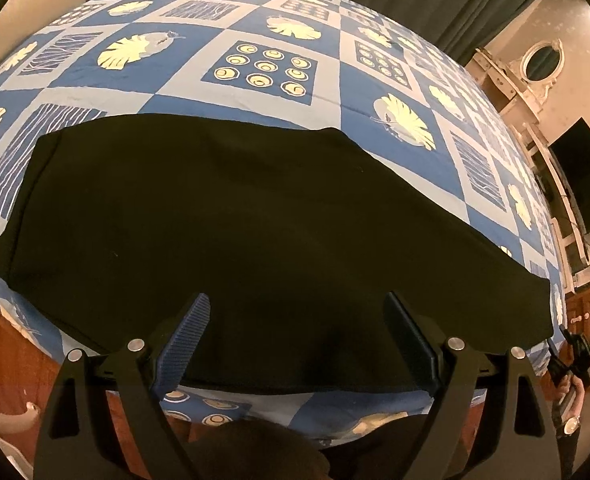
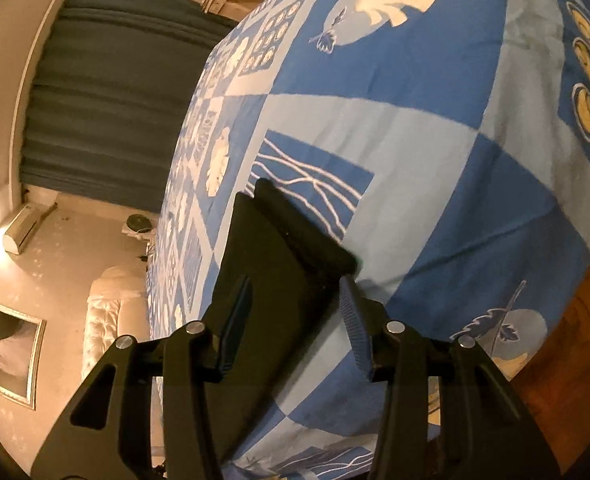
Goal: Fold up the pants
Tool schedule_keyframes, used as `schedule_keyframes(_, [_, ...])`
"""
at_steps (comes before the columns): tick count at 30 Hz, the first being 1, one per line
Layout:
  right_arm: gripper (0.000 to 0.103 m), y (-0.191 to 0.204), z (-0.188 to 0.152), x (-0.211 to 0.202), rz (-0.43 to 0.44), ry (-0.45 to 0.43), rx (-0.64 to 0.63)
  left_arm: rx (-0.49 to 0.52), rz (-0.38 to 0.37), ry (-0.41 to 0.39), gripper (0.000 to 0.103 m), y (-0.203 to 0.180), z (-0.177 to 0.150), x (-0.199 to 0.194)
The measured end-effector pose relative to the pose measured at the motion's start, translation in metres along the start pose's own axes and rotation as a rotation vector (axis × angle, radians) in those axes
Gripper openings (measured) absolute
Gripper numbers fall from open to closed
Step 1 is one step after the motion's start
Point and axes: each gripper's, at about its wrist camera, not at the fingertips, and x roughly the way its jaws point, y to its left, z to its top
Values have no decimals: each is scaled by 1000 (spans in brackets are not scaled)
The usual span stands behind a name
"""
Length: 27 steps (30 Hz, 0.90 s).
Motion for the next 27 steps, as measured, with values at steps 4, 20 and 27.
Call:
schedule_keyframes(4, [45, 9, 2, -5, -15, -38, -30, -18, -5, 13, 87, 3, 1, 2])
schedule_keyframes(20, [46, 4, 3, -3, 2, -22, -11, -39, -27, 8, 87, 7, 2, 3])
schedule_keyframes(27, [48, 28, 5, -6, -51, -27, -139, -38, -20, 7, 87, 7, 2, 3])
